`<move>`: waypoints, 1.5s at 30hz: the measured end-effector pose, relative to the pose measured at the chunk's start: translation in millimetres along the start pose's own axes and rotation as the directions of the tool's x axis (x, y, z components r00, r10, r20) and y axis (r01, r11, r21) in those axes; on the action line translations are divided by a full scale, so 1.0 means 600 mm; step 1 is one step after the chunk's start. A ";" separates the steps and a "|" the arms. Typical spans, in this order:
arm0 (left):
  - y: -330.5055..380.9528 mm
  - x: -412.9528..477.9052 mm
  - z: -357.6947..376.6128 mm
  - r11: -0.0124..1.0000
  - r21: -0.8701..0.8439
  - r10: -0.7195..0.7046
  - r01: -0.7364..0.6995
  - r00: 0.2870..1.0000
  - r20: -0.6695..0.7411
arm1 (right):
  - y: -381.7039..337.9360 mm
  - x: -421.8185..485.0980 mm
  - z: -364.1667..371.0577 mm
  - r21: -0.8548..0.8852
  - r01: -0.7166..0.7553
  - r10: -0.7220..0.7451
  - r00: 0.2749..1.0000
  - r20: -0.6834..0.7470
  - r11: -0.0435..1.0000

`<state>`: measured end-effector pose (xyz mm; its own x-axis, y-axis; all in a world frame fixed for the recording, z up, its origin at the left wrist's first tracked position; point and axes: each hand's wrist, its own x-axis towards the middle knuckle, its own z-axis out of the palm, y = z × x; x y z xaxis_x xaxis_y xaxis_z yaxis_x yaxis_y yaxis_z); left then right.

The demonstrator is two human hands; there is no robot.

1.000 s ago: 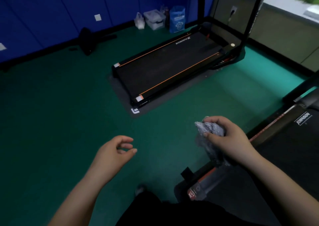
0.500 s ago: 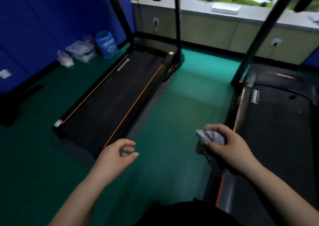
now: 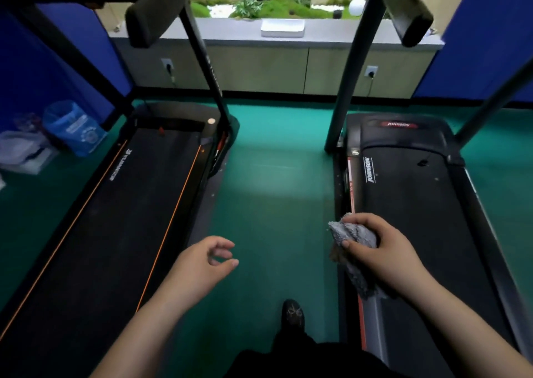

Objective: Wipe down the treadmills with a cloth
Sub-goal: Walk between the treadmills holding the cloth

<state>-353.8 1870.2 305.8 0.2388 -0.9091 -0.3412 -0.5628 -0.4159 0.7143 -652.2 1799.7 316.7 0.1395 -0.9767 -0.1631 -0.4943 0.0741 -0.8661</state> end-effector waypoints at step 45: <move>0.466 1.379 -0.244 0.997 0.007 0.078 -0.079 0.992 0.099 | -0.233 1.390 -0.067 -0.015 -0.076 0.074 0.990 -0.119 0.997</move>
<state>-197.8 998.8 312.5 0.1146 -0.9321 -0.3437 -0.5856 -0.3429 0.7345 -501.3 966.7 320.8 -0.0005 -0.9855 -0.1695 -0.5164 0.1454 -0.8439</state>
